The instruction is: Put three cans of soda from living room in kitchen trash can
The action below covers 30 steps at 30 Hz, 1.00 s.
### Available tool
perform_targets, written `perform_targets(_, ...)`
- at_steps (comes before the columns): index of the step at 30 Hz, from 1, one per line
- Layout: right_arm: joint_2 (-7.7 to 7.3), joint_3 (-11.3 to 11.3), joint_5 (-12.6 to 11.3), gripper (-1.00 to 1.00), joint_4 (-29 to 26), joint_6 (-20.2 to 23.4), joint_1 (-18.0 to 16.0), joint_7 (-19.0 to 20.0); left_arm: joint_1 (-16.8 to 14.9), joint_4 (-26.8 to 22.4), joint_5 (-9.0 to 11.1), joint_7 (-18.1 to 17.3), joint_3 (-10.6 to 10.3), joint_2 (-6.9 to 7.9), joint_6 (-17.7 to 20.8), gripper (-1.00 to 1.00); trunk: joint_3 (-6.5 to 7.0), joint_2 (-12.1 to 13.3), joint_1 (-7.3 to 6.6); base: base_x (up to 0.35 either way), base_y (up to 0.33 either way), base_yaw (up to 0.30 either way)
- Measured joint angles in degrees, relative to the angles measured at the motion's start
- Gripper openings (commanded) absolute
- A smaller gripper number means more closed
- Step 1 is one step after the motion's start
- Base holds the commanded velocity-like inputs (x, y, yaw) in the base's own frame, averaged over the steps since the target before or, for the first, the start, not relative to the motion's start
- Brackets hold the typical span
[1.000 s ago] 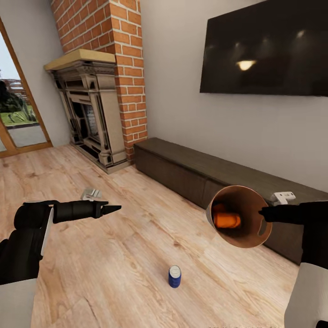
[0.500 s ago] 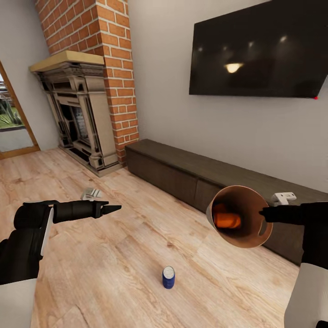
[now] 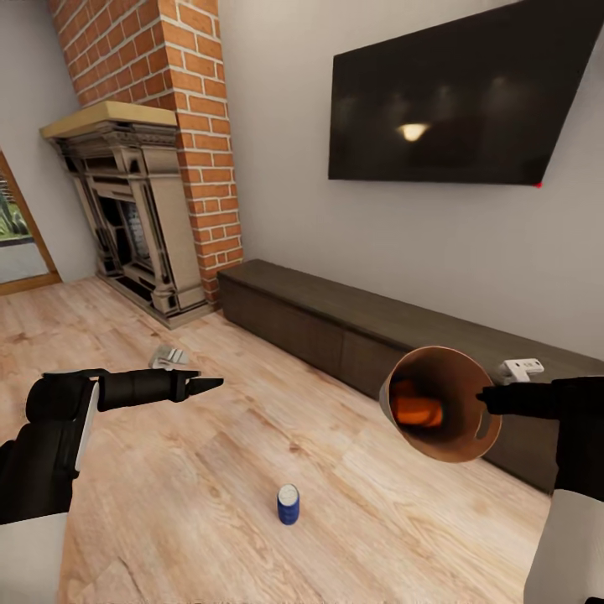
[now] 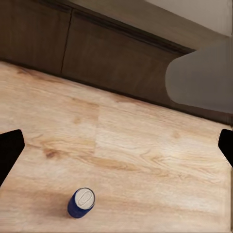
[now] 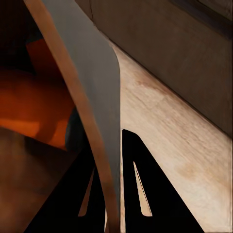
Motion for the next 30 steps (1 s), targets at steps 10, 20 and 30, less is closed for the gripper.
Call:
perform_targets(10, -0.01, -0.1, 0.2, -1.00, 0.0, -0.1, 0.0, 0.0, 0.0, 0.0, 0.0, -0.1, 0.0, 0.02, 0.0, 1.00, 0.81, 0.0, 0.00, -0.106, -0.221, -0.057)
perform_targets(20, -0.01, -0.2, 0.1, -1.00, 0.0, 0.1, 0.0, -0.1, 0.0, 0.1, -0.2, -0.1, 0.0, 0.03, 0.1, 1.00, 0.96, 0.0, 0.00, 0.054, 0.175, -0.096)
perform_targets(30, -0.08, -0.3, 0.0, -1.00, 0.0, 0.2, 0.0, -0.1, 0.0, 0.2, -0.2, -0.5, -0.1, 0.01, 0.1, 1.00, 0.97, 0.0, 0.00, 0.089, 0.301, -0.245)
